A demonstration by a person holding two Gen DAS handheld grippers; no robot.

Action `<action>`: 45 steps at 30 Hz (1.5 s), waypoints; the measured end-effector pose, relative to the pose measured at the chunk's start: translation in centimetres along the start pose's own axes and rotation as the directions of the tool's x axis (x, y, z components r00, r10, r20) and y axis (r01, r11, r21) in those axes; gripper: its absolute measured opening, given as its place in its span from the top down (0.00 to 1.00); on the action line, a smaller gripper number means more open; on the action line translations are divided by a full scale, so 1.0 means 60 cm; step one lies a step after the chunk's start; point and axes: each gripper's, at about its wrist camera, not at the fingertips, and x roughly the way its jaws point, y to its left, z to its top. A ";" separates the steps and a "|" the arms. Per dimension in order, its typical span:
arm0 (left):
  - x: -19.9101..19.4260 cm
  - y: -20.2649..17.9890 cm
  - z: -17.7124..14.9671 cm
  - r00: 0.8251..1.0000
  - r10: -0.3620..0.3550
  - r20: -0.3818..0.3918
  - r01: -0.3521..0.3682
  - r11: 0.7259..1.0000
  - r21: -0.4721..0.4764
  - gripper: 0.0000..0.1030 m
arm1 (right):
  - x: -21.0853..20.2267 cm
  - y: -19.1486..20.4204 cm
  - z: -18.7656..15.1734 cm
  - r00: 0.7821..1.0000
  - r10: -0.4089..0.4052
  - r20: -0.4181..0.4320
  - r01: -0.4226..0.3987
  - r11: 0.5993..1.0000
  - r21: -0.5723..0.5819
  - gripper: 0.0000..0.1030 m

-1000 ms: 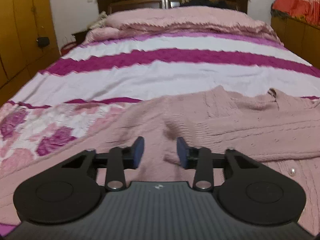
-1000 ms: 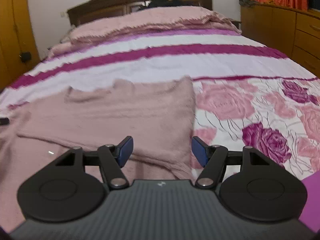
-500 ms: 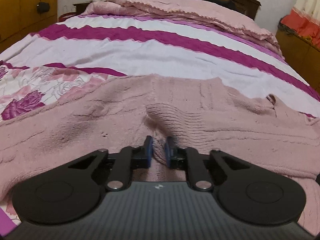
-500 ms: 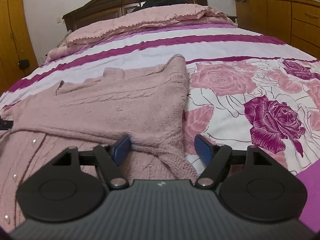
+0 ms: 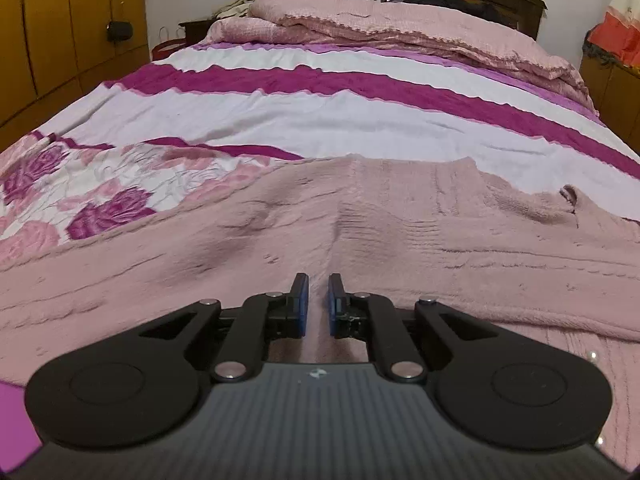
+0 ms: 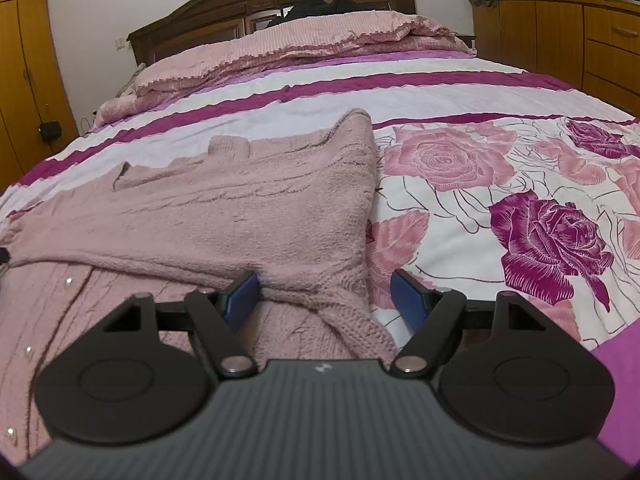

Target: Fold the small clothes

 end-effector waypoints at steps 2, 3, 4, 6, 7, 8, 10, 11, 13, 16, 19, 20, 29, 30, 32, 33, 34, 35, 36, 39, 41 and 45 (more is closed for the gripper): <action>-0.018 0.020 -0.002 1.000 0.003 0.002 -0.003 1.000 -0.022 0.89 | -0.003 0.004 0.004 1.000 -0.003 -0.007 0.003 1.000 -0.002 0.28; -0.028 0.031 -0.003 1.000 0.003 0.003 -0.003 0.999 -0.035 0.88 | -0.005 0.005 0.007 1.000 -0.007 -0.012 0.007 1.000 -0.002 0.28; -0.037 0.044 -0.005 1.000 0.002 0.004 -0.002 0.999 -0.051 0.84 | -0.009 0.007 0.010 1.000 -0.014 -0.018 0.014 1.000 0.001 0.28; -0.057 0.072 -0.010 1.000 0.016 0.002 -0.015 0.996 -0.093 0.73 | -0.020 0.012 0.015 0.999 -0.023 -0.024 0.023 1.000 0.018 0.27; -0.067 0.088 -0.014 0.999 0.035 -0.001 -0.035 0.992 -0.122 0.62 | -0.028 0.014 0.017 0.999 -0.021 -0.025 0.021 0.999 0.026 0.27; -0.074 0.100 -0.017 0.999 0.048 -0.002 -0.048 0.988 -0.149 0.57 | -0.036 0.016 0.018 1.000 -0.018 -0.026 0.019 0.999 0.030 0.27; -0.093 0.134 -0.030 0.998 0.057 0.003 -0.055 0.971 -0.232 0.41 | -0.058 0.025 0.022 1.000 -0.009 -0.013 0.010 1.000 0.022 0.27; -0.100 0.148 -0.036 0.999 0.051 0.007 -0.047 0.963 -0.265 0.39 | -0.072 0.030 0.023 1.000 -0.001 0.001 0.001 1.000 0.009 0.27; -0.112 0.181 -0.052 0.999 0.048 0.013 -0.040 0.937 -0.348 0.32 | -0.094 0.038 0.022 1.000 0.012 0.021 -0.012 1.000 -0.009 0.27; -0.117 0.228 -0.075 0.998 0.064 0.019 -0.047 0.881 -0.470 0.29 | -0.115 0.049 0.021 0.999 0.031 0.023 -0.031 0.999 -0.025 0.27; -0.105 0.267 -0.092 1.000 0.018 -0.004 -0.017 0.808 -0.589 0.29 | -0.126 0.059 0.016 1.000 0.030 0.010 -0.030 0.999 -0.044 0.27; -0.100 0.278 -0.097 1.000 -0.011 0.008 0.013 0.780 -0.626 0.29 | -0.127 0.062 0.014 1.000 0.026 -0.002 -0.026 0.998 -0.052 0.27; -0.074 0.319 -0.104 0.996 0.000 0.085 0.066 0.636 -0.769 0.29 | -0.104 0.059 -0.030 0.995 -0.024 -0.092 0.020 0.999 -0.048 0.27; -0.073 0.321 -0.106 0.996 0.006 0.091 0.068 0.617 -0.784 0.29 | -0.104 0.061 -0.034 0.996 -0.027 -0.087 0.022 0.998 -0.058 0.28; -0.075 0.321 -0.113 0.994 0.011 0.107 0.080 0.592 -0.802 0.29 | -0.105 0.067 -0.039 0.996 -0.037 -0.078 0.030 0.996 -0.083 0.28; -0.080 0.319 -0.116 0.993 0.017 0.115 0.083 0.588 -0.804 0.29 | -0.105 0.068 -0.041 0.996 -0.037 -0.077 0.030 0.995 -0.091 0.27; -0.084 0.318 -0.119 0.993 0.025 0.119 0.082 0.585 -0.807 0.29 | -0.104 0.069 -0.041 0.996 -0.037 -0.077 0.030 0.995 -0.094 0.27; -0.086 0.319 -0.121 0.991 0.034 0.127 0.085 0.573 -0.815 0.29 | -0.103 0.067 -0.041 0.996 -0.035 -0.078 0.028 0.995 -0.092 0.27; -0.083 0.323 -0.122 0.990 0.038 0.137 0.092 0.563 -0.821 0.28 | -0.101 0.065 -0.041 0.996 -0.031 -0.080 0.024 0.996 -0.084 0.27; -0.060 0.357 -0.117 0.988 0.060 0.144 0.094 0.504 -0.859 0.29 | -0.100 0.060 -0.042 0.997 -0.021 -0.076 0.016 0.998 -0.066 0.28; -0.049 0.376 -0.112 0.987 0.068 0.144 0.100 0.434 -0.895 0.29 | -0.101 0.061 -0.045 0.997 -0.021 -0.070 0.016 0.997 -0.069 0.28; -0.035 0.383 -0.093 0.987 0.090 0.131 0.079 0.439 -0.895 0.29 | -0.101 0.063 -0.049 0.998 -0.024 -0.059 0.020 0.997 -0.071 0.27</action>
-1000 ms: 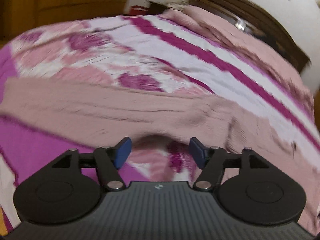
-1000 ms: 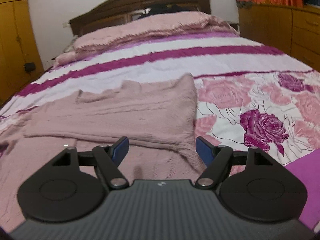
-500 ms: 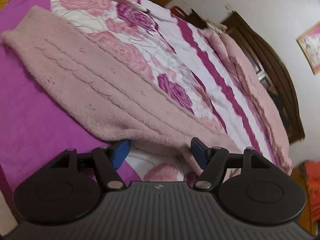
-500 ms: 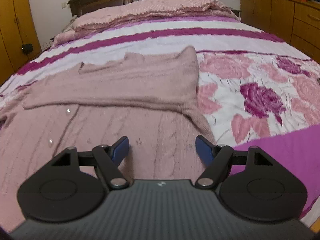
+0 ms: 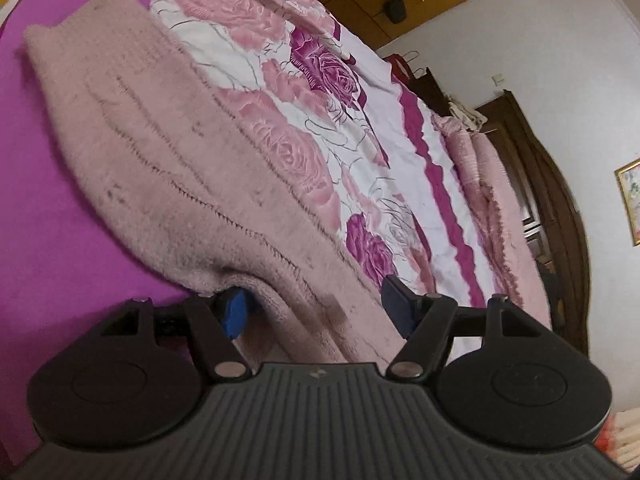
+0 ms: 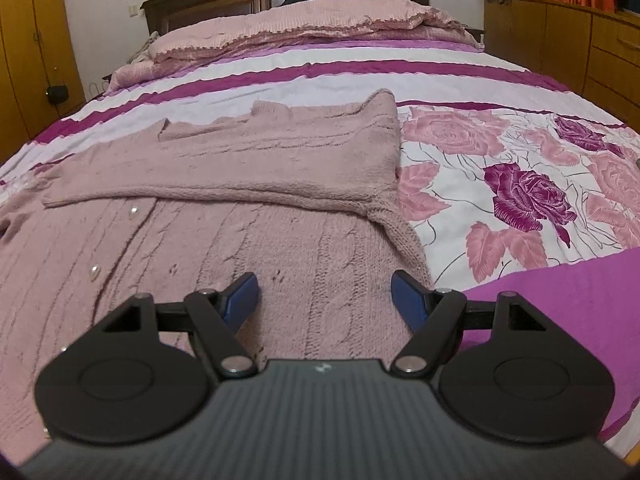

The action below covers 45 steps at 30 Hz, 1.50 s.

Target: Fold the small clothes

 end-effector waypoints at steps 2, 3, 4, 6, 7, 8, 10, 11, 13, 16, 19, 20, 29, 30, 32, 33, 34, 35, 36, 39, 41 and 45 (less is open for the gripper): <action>0.002 -0.012 -0.002 0.999 0.028 0.017 -0.029 0.998 0.054 0.37 | -0.001 0.001 0.000 1.000 -0.002 0.003 0.002 1.000 -0.004 0.27; 0.002 -0.020 -0.002 0.998 0.047 0.032 -0.050 0.994 0.095 0.55 | -0.002 0.001 0.002 1.000 0.000 0.003 0.000 1.000 -0.003 0.27; 0.001 -0.024 -0.003 0.998 0.055 0.038 -0.059 0.990 0.125 0.70 | -0.004 -0.001 0.003 1.000 0.005 0.006 -0.005 1.000 0.003 0.27; -0.004 -0.026 0.001 0.999 0.020 0.036 -0.025 0.991 0.132 0.78 | -0.008 -0.006 0.004 1.000 0.016 0.015 -0.016 1.000 0.024 0.27; -0.009 -0.028 0.005 0.999 -0.006 0.040 0.000 0.991 0.132 0.80 | -0.010 -0.009 0.004 1.000 0.022 0.018 -0.023 0.999 0.034 0.27; -0.015 -0.033 0.009 0.998 -0.040 0.046 0.033 0.989 0.142 0.80 | -0.010 -0.011 0.005 0.999 0.028 0.020 -0.029 0.998 0.047 0.27; -0.030 -0.047 0.015 0.994 -0.094 0.055 0.083 0.983 0.166 0.83 | -0.012 -0.016 0.007 0.999 0.042 0.022 -0.044 0.996 0.076 0.27; -0.038 -0.056 0.019 0.991 -0.120 0.062 0.107 0.978 0.179 0.83 | -0.014 -0.017 0.008 0.998 0.052 0.026 -0.054 0.995 0.087 0.27; -0.055 -0.079 0.027 0.983 -0.165 0.084 0.144 0.966 0.213 0.83 | -0.020 -0.017 0.011 0.997 0.065 0.037 -0.069 0.993 0.099 0.27; -0.082 -0.115 0.033 0.965 -0.238 0.107 0.205 0.945 0.257 0.84 | -0.030 -0.016 0.015 0.995 0.074 0.060 -0.080 0.992 0.102 0.27; -0.099 -0.156 0.027 0.952 -0.291 0.097 0.246 0.912 0.327 0.84 | -0.035 -0.016 0.018 0.995 0.078 0.068 -0.084 0.991 0.102 0.27; -0.104 -0.171 0.021 0.949 -0.303 0.091 0.253 0.900 0.356 0.84 | -0.036 -0.016 0.018 0.995 0.076 0.069 -0.083 0.991 0.106 0.27; -0.141 -0.303 -0.093 0.918 -0.397 -0.020 0.343 0.765 0.546 0.84 | -0.044 -0.026 0.015 0.994 0.082 0.071 -0.092 0.986 0.140 0.27; -0.143 -0.318 -0.111 0.910 -0.412 -0.050 0.368 0.746 0.555 0.84 | -0.045 -0.028 0.016 0.994 0.082 0.073 -0.092 0.986 0.142 0.27; -0.145 -0.345 -0.149 0.898 -0.427 -0.107 0.407 0.711 0.574 0.84 | -0.047 -0.032 0.018 0.994 0.081 0.078 -0.091 0.985 0.147 0.27; -0.144 -0.357 -0.166 0.895 -0.428 -0.129 0.417 0.695 0.586 0.84 | -0.049 -0.034 0.018 0.993 0.080 0.082 -0.091 0.984 0.150 0.27; -0.142 -0.369 -0.188 0.891 -0.428 -0.154 0.429 0.678 0.597 0.84 | -0.049 -0.036 0.018 0.993 0.079 0.083 -0.091 0.984 0.154 0.27; -0.138 -0.377 -0.206 0.887 -0.427 -0.175 0.438 0.663 0.607 0.84 | -0.050 -0.039 0.018 0.993 0.079 0.083 -0.092 0.983 0.159 0.27; -0.135 -0.386 -0.228 0.884 -0.422 -0.199 0.448 0.646 0.618 0.84 | -0.050 -0.041 0.018 0.993 0.080 0.082 -0.092 0.982 0.163 0.27; -0.115 -0.405 -0.292 0.880 -0.389 -0.274 0.470 0.617 0.631 0.84 | -0.050 -0.046 0.019 0.995 0.076 0.072 -0.087 0.982 0.165 0.27; -0.101 -0.412 -0.336 0.877 -0.355 -0.325 0.480 0.598 0.642 0.84 | -0.050 -0.049 0.018 0.995 0.070 0.065 -0.079 0.983 0.163 0.27; -0.068 -0.410 -0.431 0.882 -0.251 -0.399 0.471 0.531 0.705 0.83 | -0.045 -0.054 0.010 0.995 0.080 0.053 -0.088 0.982 0.168 0.27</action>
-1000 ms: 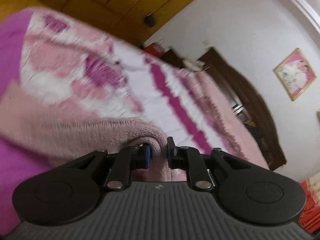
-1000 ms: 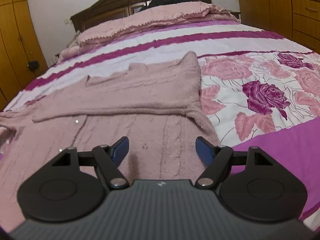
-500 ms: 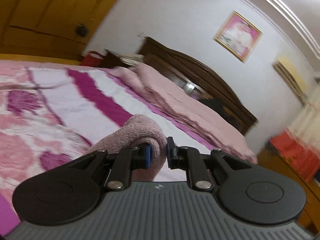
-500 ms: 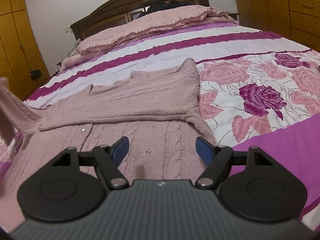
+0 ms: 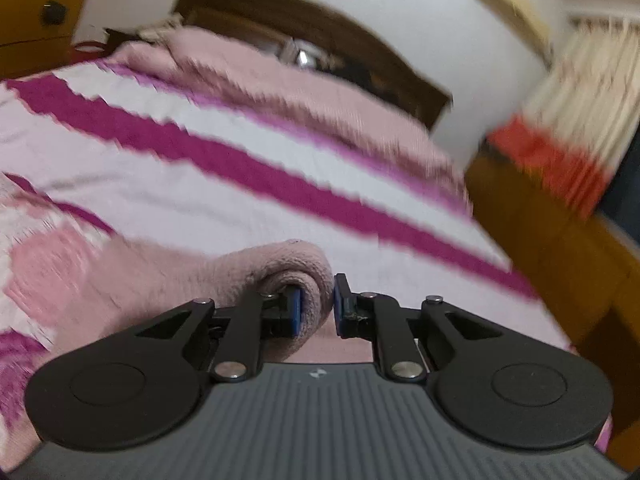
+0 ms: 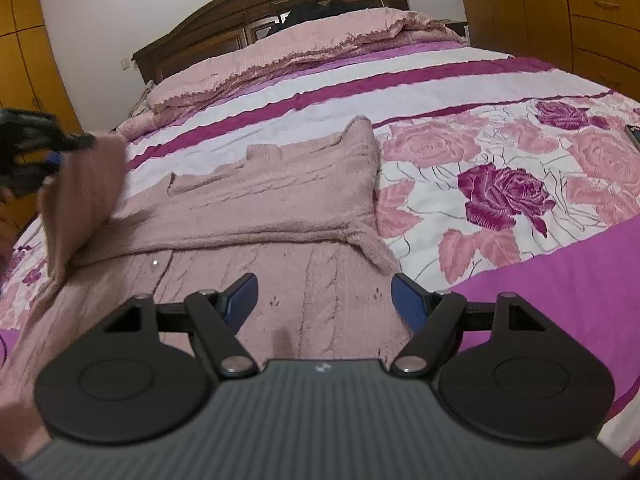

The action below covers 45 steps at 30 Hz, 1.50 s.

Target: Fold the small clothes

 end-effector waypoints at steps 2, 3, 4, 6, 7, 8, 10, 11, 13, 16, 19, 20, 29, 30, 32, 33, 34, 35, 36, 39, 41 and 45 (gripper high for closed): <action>0.032 -0.009 -0.030 0.997 0.015 -0.073 -0.012 0.999 0.034 0.83 | 0.003 -0.003 -0.006 1.000 0.004 -0.014 -0.004 1.000 -0.001 0.27; 0.048 -0.016 -0.046 0.993 0.026 -0.111 -0.020 0.999 0.048 0.83 | 0.005 -0.005 -0.009 1.000 0.004 -0.020 -0.004 1.000 -0.005 0.28; 0.061 -0.009 -0.058 0.990 0.033 -0.139 -0.025 0.998 0.055 0.82 | 0.006 -0.007 -0.012 1.000 0.004 -0.022 -0.004 1.000 -0.010 0.28; 0.084 -0.007 -0.085 0.979 0.050 -0.200 -0.036 0.997 0.073 0.81 | 0.007 -0.010 -0.016 1.000 0.009 -0.023 -0.009 1.000 -0.020 0.28; 0.093 -0.006 -0.097 0.972 0.062 -0.228 -0.045 0.996 0.081 0.78 | 0.007 -0.012 -0.017 1.000 0.013 -0.025 -0.013 1.000 -0.020 0.28; 0.099 -0.004 -0.106 0.966 0.071 -0.250 -0.050 0.995 0.087 0.75 | 0.008 -0.014 -0.018 1.000 0.017 -0.026 -0.018 1.000 -0.019 0.28; 0.109 0.004 -0.116 0.965 0.071 -0.254 -0.046 0.994 0.104 0.60 | 0.011 -0.015 -0.020 0.999 0.020 -0.031 -0.021 1.000 -0.017 0.28; 0.108 0.003 -0.121 0.965 0.068 -0.252 -0.039 0.992 0.119 0.56 | 0.013 -0.016 -0.021 0.999 0.020 -0.033 -0.020 1.000 -0.018 0.28; 0.106 -0.001 -0.124 0.963 0.067 -0.262 -0.026 0.988 0.154 0.46 | 0.014 -0.015 -0.022 0.999 0.018 -0.031 -0.019 1.000 -0.022 0.28; 0.091 -0.015 -0.126 0.956 0.109 -0.272 -0.052 0.977 0.207 0.38 | 0.013 -0.015 -0.024 1.000 0.019 -0.025 -0.020 1.000 -0.022 0.28; 0.060 -0.020 -0.118 0.951 0.136 -0.277 -0.074 0.972 0.222 0.32 | 0.012 -0.016 -0.022 0.999 0.023 -0.026 -0.023 1.000 -0.021 0.28; 0.049 -0.018 -0.117 0.950 0.141 -0.278 -0.079 0.971 0.225 0.32 | 0.012 -0.017 -0.021 0.999 0.023 -0.027 -0.023 1.000 -0.021 0.28; -0.031 0.052 -0.089 0.943 0.205 -0.263 -0.161 0.971 0.178 0.30 | 0.004 0.001 -0.002 0.999 0.011 -0.040 -0.012 1.000 -0.017 0.27; -0.040 0.060 -0.086 0.942 0.215 -0.259 -0.172 0.969 0.180 0.30 | 0.002 0.006 0.002 0.999 0.017 -0.040 -0.018 1.000 -0.014 0.27; -0.059 0.074 -0.078 0.940 0.232 -0.251 -0.190 0.965 0.179 0.30 | -0.003 0.018 0.008 0.999 0.029 -0.033 -0.030 0.999 -0.021 0.27; -0.069 0.083 -0.074 0.940 0.238 -0.246 -0.199 0.964 0.175 0.30 | -0.006 0.026 0.012 0.999 0.034 -0.029 -0.035 0.999 -0.032 0.27; -0.079 0.091 -0.072 0.939 0.244 -0.243 -0.206 0.963 0.171 0.30 | -0.008 0.034 0.015 0.999 0.037 -0.025 -0.038 0.998 -0.043 0.27; -0.088 0.100 -0.069 0.936 0.255 -0.241 -0.219 0.961 0.170 0.30 | -0.010 0.043 0.019 0.999 0.042 -0.018 -0.043 0.997 -0.057 0.27; -0.097 0.108 -0.066 0.932 0.271 -0.240 -0.234 0.957 0.172 0.30 | -0.012 0.052 0.022 0.999 0.048 -0.013 -0.049 0.997 -0.067 0.27; -0.124 0.132 -0.062 0.919 0.327 -0.220 -0.289 0.939 0.187 0.30 | -0.016 0.077 0.031 0.997 0.078 -0.007 -0.079 0.992 -0.095 0.27; -0.141 0.147 -0.061 0.912 0.356 -0.204 -0.324 0.929 0.178 0.30 | -0.013 0.098 0.036 0.995 0.098 -0.009 -0.098 0.988 -0.122 0.27; -0.185 0.188 -0.056 0.913 0.365 -0.181 -0.351 0.930 0.107 0.30 | 0.004 0.147 0.042 0.990 0.135 -0.042 -0.141 0.971 -0.195 0.27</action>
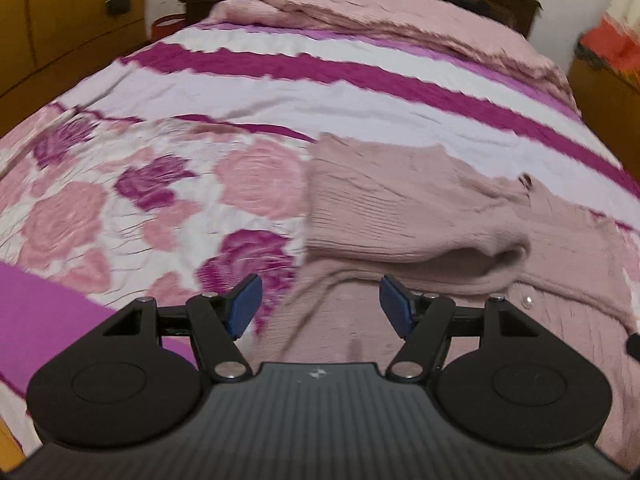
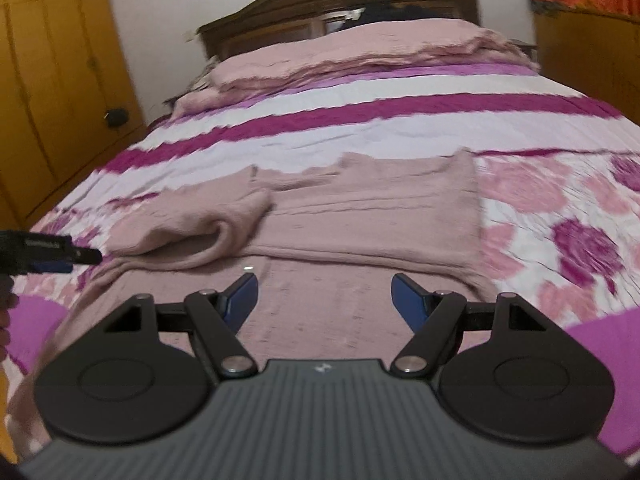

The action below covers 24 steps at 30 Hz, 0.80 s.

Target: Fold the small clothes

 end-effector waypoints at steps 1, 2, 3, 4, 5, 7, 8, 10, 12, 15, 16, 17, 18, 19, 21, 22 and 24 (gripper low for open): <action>-0.007 0.013 -0.002 1.000 0.004 0.007 -0.004 1.000 -0.015 0.30 | 0.007 0.016 0.005 1.000 0.015 -0.007 -0.016 1.000 -0.022 0.27; -0.014 0.028 -0.003 1.000 0.009 0.016 -0.009 1.000 -0.026 0.30 | 0.013 0.029 0.009 0.999 0.029 -0.013 -0.029 0.999 -0.039 0.27; -0.017 0.039 -0.004 1.000 0.017 0.019 -0.017 0.999 -0.032 0.30 | 0.020 0.043 0.014 0.999 0.044 -0.018 -0.045 0.998 -0.054 0.27; -0.020 0.049 -0.005 0.999 0.030 0.020 -0.029 0.999 -0.037 0.30 | 0.027 0.059 0.019 0.998 0.059 -0.024 -0.061 0.996 -0.066 0.27; -0.022 0.062 -0.006 0.999 0.048 0.018 -0.047 0.998 -0.042 0.30 | 0.035 0.074 0.024 0.997 0.075 -0.030 -0.077 0.994 -0.076 0.27; -0.026 0.082 -0.007 0.996 0.082 0.025 -0.080 0.995 -0.057 0.30 | 0.051 0.105 0.034 0.993 0.111 -0.039 -0.115 0.989 -0.097 0.27; -0.027 0.089 -0.007 0.995 0.093 0.028 -0.091 0.994 -0.064 0.30 | 0.060 0.122 0.039 0.991 0.129 -0.046 -0.134 0.985 -0.112 0.27; -0.029 0.109 -0.008 0.994 0.107 0.035 -0.104 0.991 -0.080 0.30 | 0.078 0.157 0.048 0.985 0.162 -0.059 -0.169 0.973 -0.156 0.27; -0.030 0.126 -0.011 0.993 0.117 0.033 -0.113 0.989 -0.092 0.30 | 0.096 0.193 0.055 0.980 0.187 -0.072 -0.198 0.957 -0.212 0.27; -0.028 0.146 -0.015 0.990 0.135 0.031 -0.131 0.986 -0.108 0.30 | 0.132 0.246 0.066 0.969 0.226 -0.103 -0.246 0.929 -0.275 0.27; -0.027 0.150 -0.017 0.990 0.138 0.029 -0.134 0.985 -0.112 0.30 | 0.143 0.259 0.070 0.965 0.238 -0.115 -0.261 0.923 -0.283 0.27; -0.025 0.155 -0.019 0.990 0.138 0.026 -0.134 0.984 -0.117 0.30 | 0.156 0.274 0.071 0.960 0.250 -0.127 -0.277 0.916 -0.291 0.27; -0.023 0.159 -0.021 0.990 0.138 0.023 -0.134 0.983 -0.121 0.30 | 0.167 0.287 0.072 0.956 0.261 -0.134 -0.290 0.909 -0.299 0.27; -0.021 0.163 -0.022 0.990 0.138 0.021 -0.135 0.983 -0.124 0.30 | 0.178 0.298 0.071 0.954 0.268 -0.138 -0.298 0.904 -0.305 0.27; -0.016 0.167 -0.024 0.989 0.144 0.019 -0.140 0.982 -0.128 0.30 | 0.196 0.314 0.067 0.948 0.281 -0.149 -0.314 0.895 -0.317 0.27; -0.014 0.170 -0.025 0.990 0.142 0.016 -0.139 0.982 -0.129 0.30 | 0.207 0.324 0.064 0.945 0.287 -0.157 -0.324 0.888 -0.327 0.27; -0.011 0.173 -0.026 0.990 0.139 0.011 -0.137 0.981 -0.134 0.30 | 0.228 0.339 0.059 0.942 0.284 -0.176 -0.330 0.877 -0.349 0.28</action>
